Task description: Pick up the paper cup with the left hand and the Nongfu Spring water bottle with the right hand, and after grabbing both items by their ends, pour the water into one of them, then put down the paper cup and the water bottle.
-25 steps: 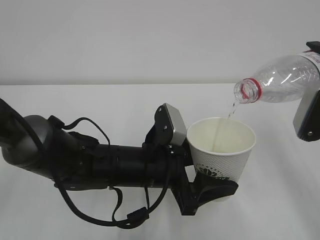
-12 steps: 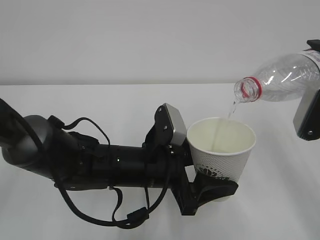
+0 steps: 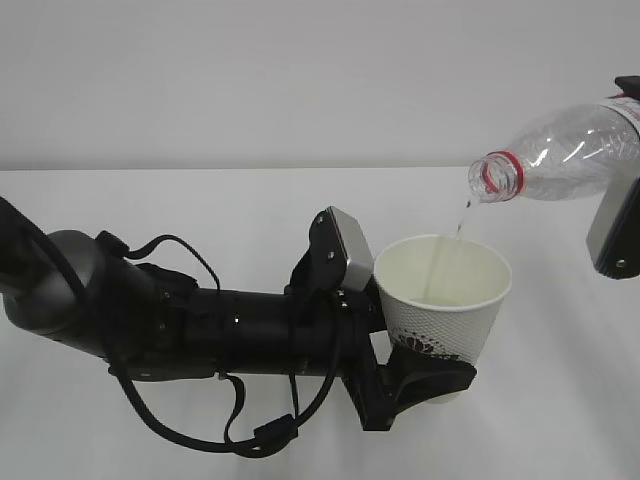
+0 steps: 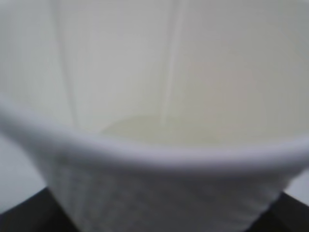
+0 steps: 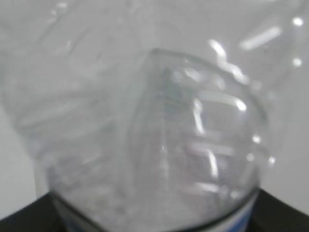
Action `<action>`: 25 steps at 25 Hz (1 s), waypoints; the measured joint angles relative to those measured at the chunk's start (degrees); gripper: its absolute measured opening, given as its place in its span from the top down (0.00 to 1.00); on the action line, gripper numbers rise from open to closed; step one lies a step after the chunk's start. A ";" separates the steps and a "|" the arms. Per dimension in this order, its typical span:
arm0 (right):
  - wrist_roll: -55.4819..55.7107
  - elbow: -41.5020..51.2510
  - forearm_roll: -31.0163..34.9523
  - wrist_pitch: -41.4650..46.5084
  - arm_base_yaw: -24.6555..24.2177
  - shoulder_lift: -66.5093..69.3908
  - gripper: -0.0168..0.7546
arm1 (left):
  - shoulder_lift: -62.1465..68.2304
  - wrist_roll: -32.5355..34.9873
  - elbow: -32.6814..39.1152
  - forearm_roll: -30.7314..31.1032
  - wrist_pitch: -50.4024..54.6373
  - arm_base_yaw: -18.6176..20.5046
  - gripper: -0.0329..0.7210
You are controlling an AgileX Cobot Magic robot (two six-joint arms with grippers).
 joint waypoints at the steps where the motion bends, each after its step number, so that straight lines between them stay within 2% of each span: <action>1: 0.00 0.00 0.00 -0.04 0.00 0.00 0.41 | 0.00 0.00 0.00 0.00 0.00 0.00 0.24; 25: 0.00 0.00 0.00 -0.63 0.00 0.00 0.41 | 0.00 0.00 0.00 0.00 0.00 0.00 0.24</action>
